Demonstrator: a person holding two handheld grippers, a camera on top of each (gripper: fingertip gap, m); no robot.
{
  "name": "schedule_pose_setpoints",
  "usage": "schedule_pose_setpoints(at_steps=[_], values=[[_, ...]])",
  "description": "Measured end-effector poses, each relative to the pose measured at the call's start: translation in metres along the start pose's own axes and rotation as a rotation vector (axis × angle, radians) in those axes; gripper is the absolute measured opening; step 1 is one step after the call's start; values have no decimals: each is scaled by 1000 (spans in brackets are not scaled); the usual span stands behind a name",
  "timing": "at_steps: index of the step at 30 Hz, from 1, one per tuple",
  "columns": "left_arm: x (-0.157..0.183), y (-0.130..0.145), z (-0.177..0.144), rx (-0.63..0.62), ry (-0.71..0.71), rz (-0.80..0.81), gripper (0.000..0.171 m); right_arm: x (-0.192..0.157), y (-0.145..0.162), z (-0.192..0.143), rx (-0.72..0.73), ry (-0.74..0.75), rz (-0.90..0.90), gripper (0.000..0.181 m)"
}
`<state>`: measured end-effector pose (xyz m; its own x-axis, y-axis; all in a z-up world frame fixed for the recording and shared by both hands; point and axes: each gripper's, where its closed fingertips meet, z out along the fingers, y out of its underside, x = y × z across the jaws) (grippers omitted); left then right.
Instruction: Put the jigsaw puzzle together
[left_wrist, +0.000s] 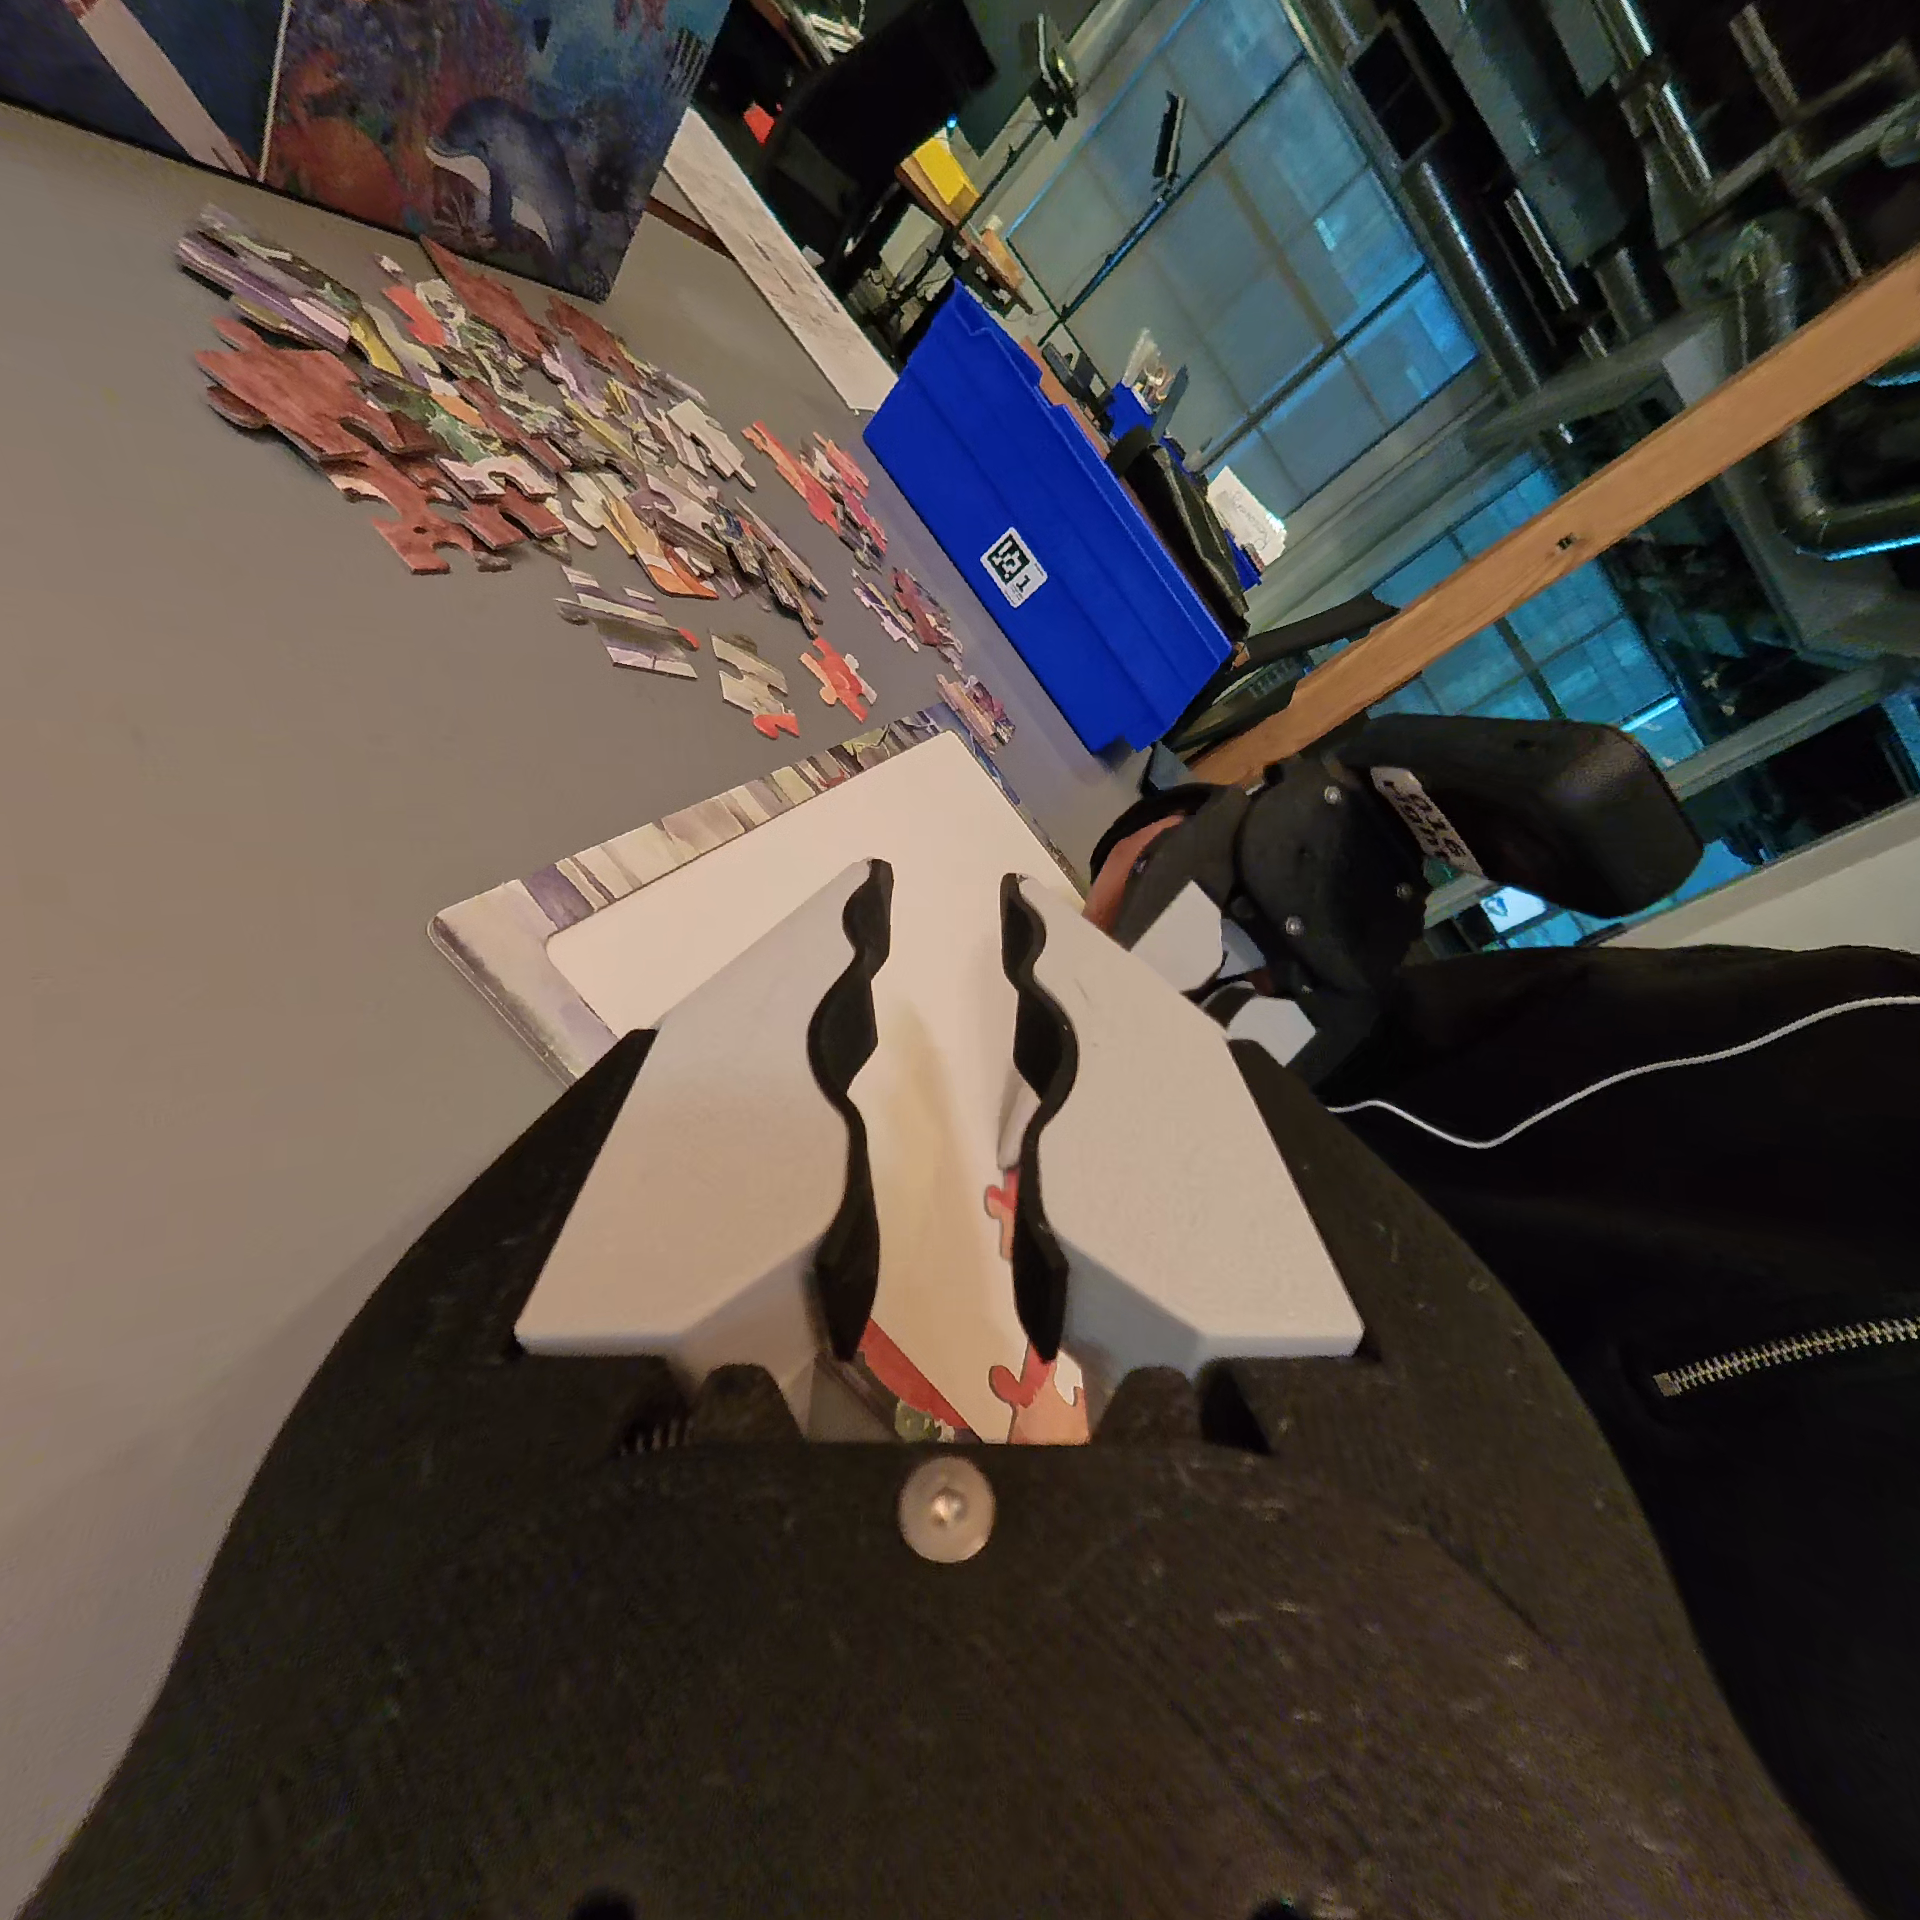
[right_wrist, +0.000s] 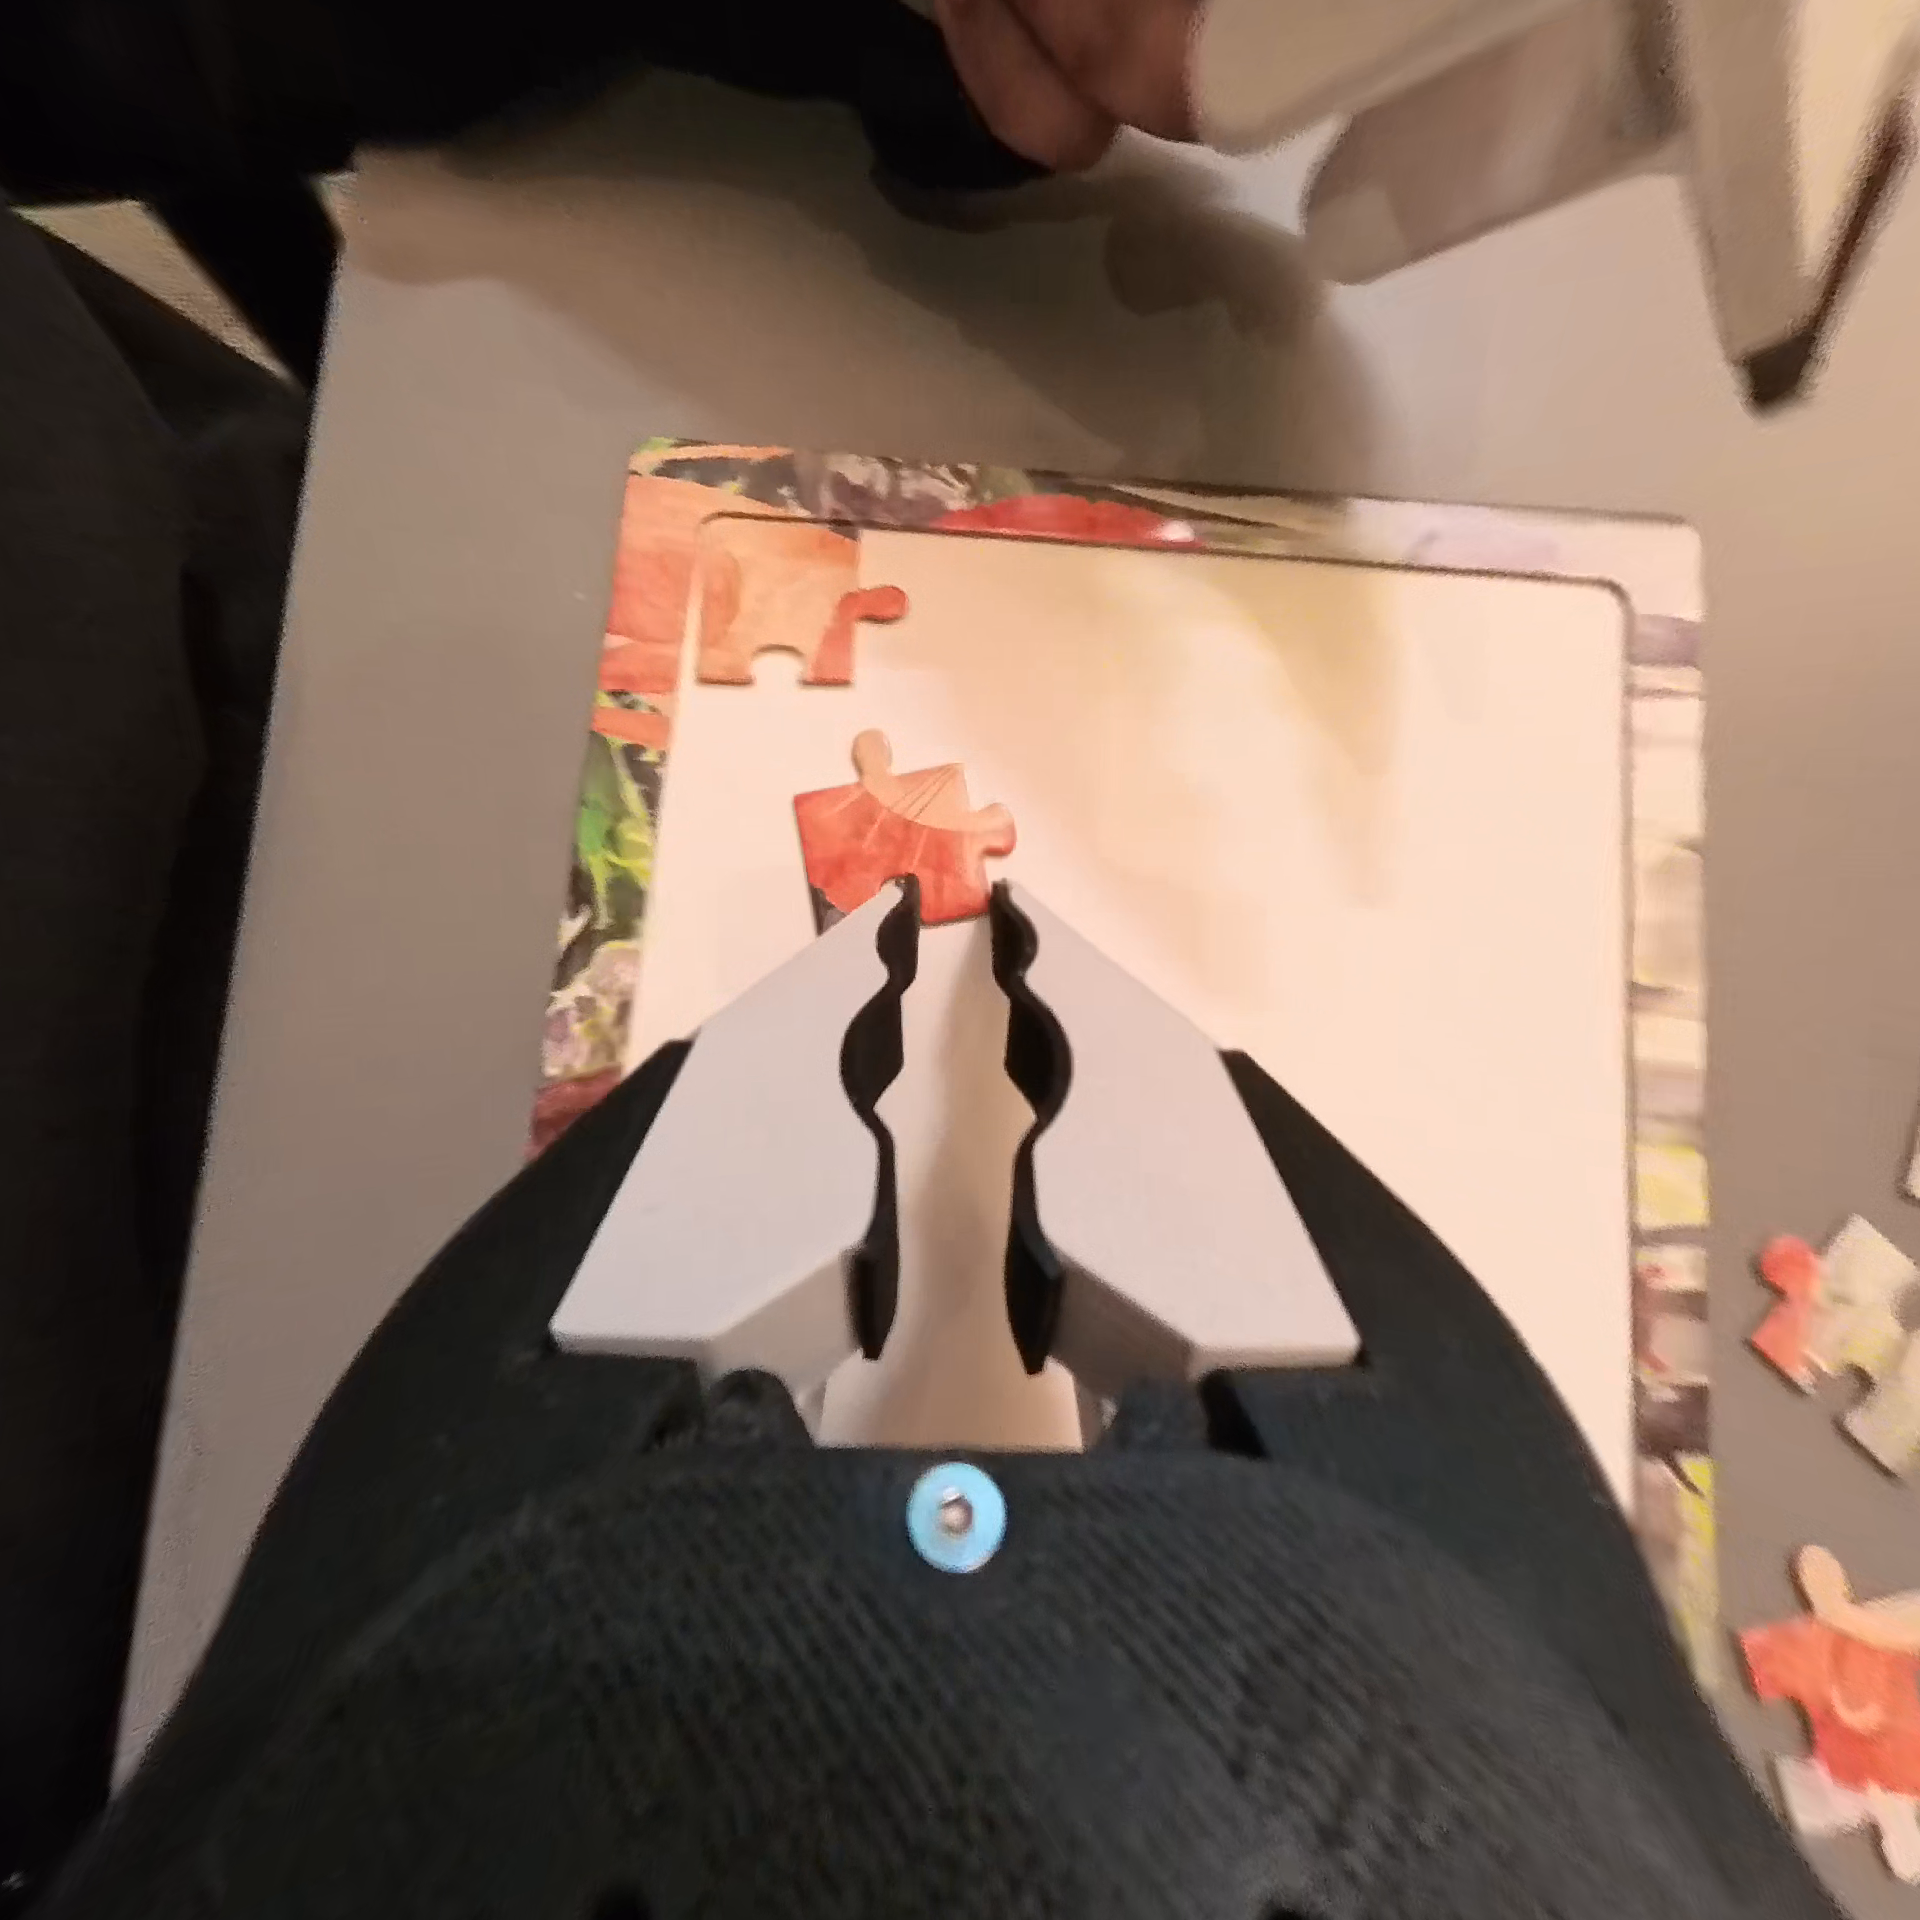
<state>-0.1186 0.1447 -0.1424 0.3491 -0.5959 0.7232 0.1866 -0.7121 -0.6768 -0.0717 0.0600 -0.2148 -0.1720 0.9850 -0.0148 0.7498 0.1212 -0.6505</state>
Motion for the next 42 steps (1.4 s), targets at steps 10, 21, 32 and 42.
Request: schedule_pose_setpoints(at_steps=[10,21,32,42], values=[[0,0,1,-3,0,0,20,-10,-40,-7,223,-53,51,26],[0,2,2,-13,2,-1,20,-59,-45,22,163,-309,118,53],[0,1,2,-10,4,-3,20,-58,-40,23,145,-244,40,73],[-1,2,2,-14,0,-4,20,-55,-38,32,97,-64,-106,47]])
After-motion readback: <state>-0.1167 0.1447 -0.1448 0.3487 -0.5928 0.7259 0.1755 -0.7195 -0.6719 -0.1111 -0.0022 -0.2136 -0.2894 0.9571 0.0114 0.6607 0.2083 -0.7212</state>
